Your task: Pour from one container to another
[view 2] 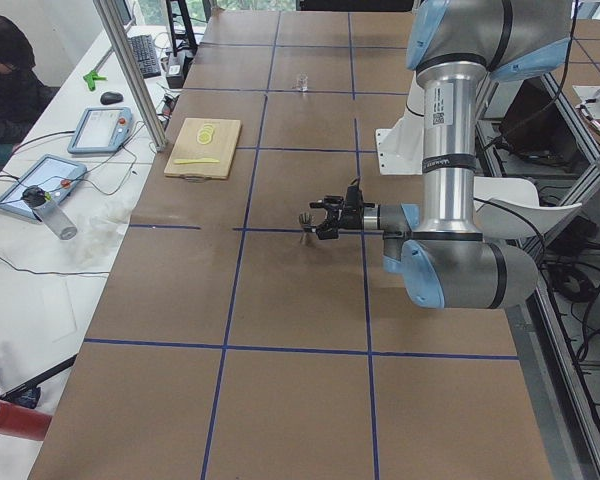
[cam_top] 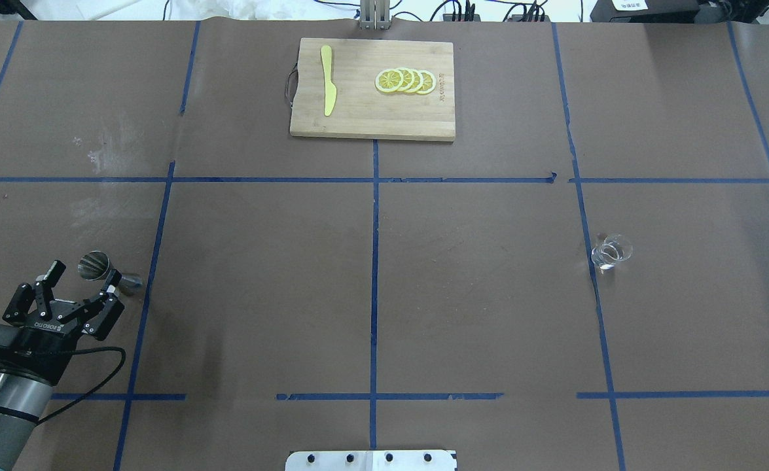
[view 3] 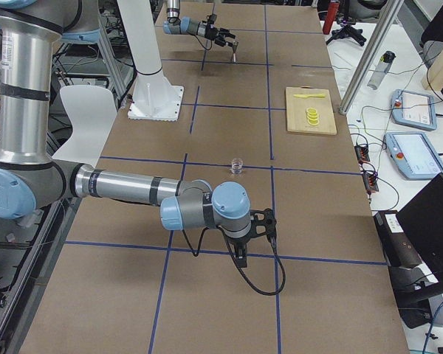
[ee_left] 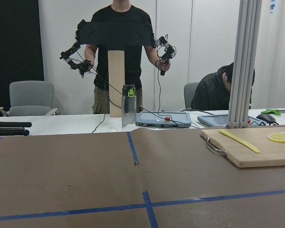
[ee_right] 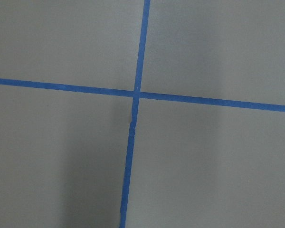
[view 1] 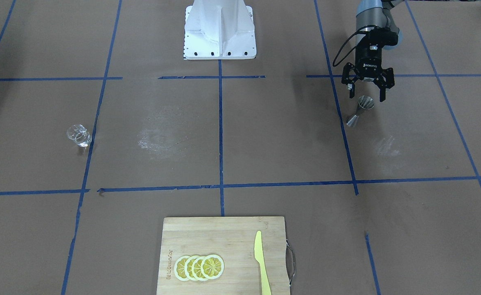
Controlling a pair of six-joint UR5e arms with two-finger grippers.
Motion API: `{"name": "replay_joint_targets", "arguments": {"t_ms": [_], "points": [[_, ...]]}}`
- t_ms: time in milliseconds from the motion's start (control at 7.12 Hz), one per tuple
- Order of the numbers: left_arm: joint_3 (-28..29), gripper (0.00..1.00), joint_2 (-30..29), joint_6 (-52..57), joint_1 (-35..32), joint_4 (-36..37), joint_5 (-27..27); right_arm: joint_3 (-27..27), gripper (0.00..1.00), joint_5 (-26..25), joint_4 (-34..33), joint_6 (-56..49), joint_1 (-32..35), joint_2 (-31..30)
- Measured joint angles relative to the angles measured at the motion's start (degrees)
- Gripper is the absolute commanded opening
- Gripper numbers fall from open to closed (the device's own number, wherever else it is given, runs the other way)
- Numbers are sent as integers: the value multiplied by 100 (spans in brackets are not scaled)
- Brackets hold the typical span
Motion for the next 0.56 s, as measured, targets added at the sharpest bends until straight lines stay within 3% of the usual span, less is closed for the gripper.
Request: {"name": "replay_joint_targets", "arguments": {"t_ms": [562], "points": [[291, 100, -316, 16, 5, -18, -11, 9, 100, 0, 0, -7, 19, -27]]}}
